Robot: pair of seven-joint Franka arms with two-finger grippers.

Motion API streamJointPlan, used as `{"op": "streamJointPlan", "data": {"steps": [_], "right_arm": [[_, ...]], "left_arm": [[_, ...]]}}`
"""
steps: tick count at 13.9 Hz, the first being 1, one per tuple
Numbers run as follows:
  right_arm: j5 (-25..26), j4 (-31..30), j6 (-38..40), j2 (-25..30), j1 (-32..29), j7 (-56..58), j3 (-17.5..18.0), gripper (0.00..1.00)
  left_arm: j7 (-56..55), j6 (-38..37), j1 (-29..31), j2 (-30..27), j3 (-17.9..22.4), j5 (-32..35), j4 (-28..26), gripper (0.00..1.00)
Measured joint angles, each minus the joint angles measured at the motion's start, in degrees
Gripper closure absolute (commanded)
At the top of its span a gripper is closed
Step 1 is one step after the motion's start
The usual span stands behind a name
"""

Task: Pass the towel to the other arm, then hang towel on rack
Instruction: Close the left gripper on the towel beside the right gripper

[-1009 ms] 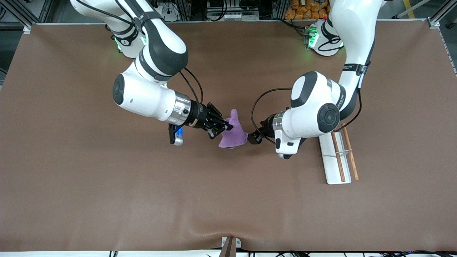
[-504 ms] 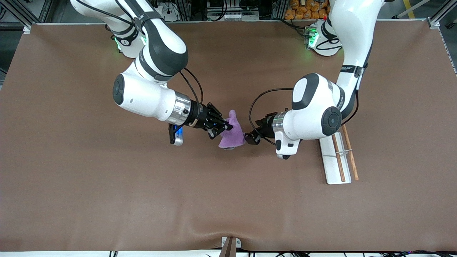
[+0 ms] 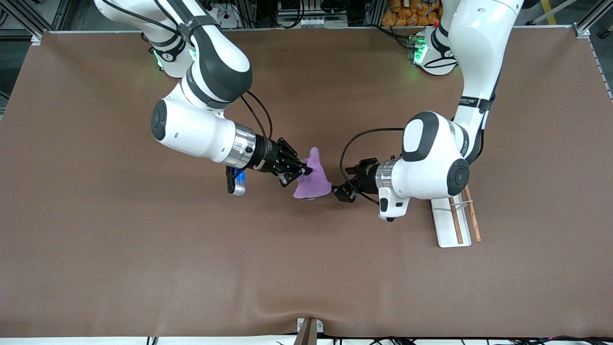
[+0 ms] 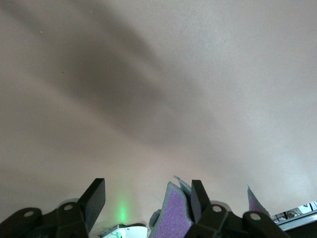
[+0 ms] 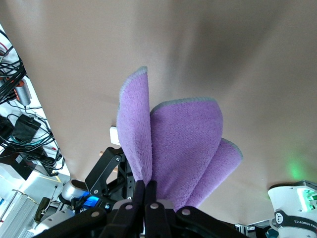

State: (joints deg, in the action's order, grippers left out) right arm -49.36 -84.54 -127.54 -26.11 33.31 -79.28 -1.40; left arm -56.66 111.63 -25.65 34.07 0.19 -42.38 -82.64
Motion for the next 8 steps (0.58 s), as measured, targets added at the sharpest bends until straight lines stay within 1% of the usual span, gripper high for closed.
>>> {"op": "streamJointPlan", "data": {"steps": [3, 8], "right_arm": [[0.0, 0.0, 0.0, 0.0, 0.0, 0.0, 0.0, 1.0], [0.0, 0.0, 0.0, 0.0, 0.0, 0.0, 0.0, 1.0]], "left_arm": [[0.0, 0.0, -0.1, 0.2, -0.1, -2.0, 0.0, 0.21], [0.0, 0.0, -0.1, 0.3, -0.3, -2.4, 0.0, 0.21]]}}
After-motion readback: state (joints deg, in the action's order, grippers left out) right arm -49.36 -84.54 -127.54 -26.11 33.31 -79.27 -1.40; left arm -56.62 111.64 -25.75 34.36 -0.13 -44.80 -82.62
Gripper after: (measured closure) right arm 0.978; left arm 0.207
